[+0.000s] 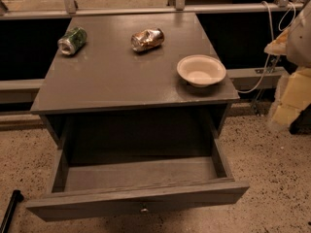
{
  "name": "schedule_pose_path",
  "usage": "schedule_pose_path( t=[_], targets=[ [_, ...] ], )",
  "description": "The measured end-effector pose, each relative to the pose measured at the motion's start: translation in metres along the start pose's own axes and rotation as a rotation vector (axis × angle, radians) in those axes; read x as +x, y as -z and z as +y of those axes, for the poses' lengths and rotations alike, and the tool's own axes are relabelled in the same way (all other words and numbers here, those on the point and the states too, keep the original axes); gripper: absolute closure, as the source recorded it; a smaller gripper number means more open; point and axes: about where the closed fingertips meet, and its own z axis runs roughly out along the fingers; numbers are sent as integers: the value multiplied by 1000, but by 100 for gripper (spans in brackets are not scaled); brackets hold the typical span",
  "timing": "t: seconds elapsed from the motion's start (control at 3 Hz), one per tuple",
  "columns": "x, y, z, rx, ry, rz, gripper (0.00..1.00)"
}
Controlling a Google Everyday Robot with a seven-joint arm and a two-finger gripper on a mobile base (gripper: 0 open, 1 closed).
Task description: Close top drawer
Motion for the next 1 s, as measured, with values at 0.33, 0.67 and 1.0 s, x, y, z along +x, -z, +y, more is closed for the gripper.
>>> schedule_pose_path(
  t=[0.33, 0.67, 1.0],
  targets=[
    [0, 0, 0, 0, 0, 0, 0],
    [-7, -14, 2, -39, 39, -11, 0],
    [-20, -53, 23, -110, 134, -39, 0]
  ],
)
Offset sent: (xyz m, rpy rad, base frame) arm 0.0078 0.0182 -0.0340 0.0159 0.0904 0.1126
